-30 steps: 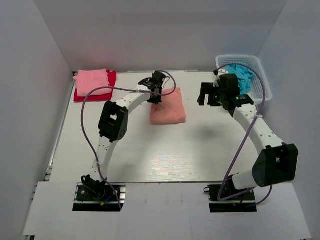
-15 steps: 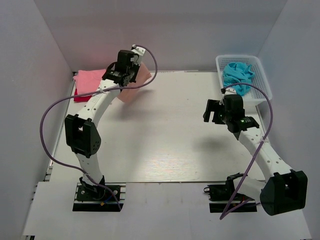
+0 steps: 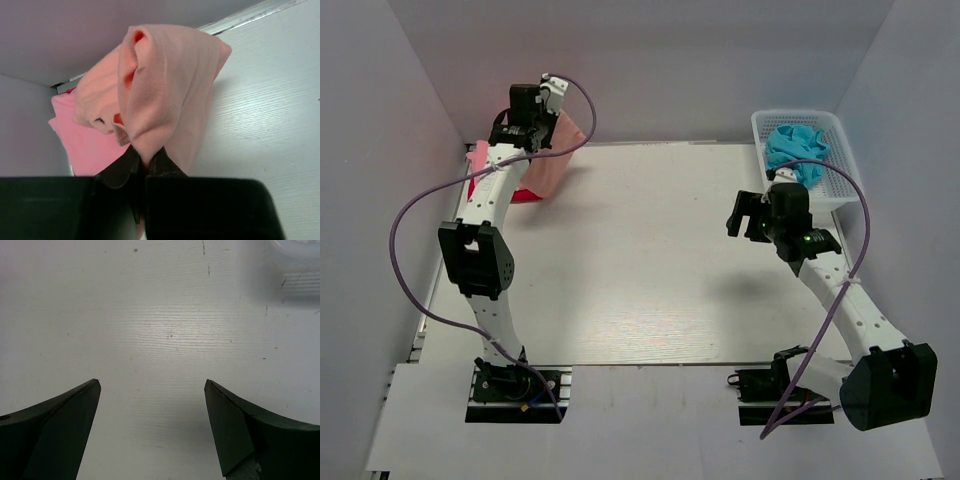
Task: Fold and stack the t-shirts
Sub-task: Put the neatly folded tshirt into the corner of the board with the left arm
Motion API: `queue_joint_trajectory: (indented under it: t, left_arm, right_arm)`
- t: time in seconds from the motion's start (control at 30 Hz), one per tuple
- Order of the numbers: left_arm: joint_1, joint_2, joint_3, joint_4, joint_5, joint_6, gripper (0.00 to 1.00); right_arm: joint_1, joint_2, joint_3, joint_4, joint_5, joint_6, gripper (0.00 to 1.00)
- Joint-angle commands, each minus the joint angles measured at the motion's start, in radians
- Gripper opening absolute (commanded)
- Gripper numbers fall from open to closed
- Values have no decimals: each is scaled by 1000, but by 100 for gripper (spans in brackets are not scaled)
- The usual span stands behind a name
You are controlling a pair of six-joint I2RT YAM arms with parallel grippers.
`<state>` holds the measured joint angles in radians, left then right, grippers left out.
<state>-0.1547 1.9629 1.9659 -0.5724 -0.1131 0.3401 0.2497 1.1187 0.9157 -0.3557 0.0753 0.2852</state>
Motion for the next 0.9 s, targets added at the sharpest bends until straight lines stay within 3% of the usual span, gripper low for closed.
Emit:
queue_joint_trajectory:
  t: [0.0, 0.43, 0.73, 0.87]
  left_arm:
    - [52, -25, 41, 52, 69, 23, 0]
    - [265, 102, 82, 210, 199, -131, 0]
    - [369, 257, 238, 217, 173, -268, 0]
    - [409, 278, 238, 263, 249, -294, 0]
  right_arm:
    - [-4, 35, 45, -2, 9, 22, 90]
    - [0, 200, 149, -11, -37, 54, 90]
    - [0, 292, 219, -2, -60, 75, 90]
    - [2, 329, 242, 9, -126, 91, 90]
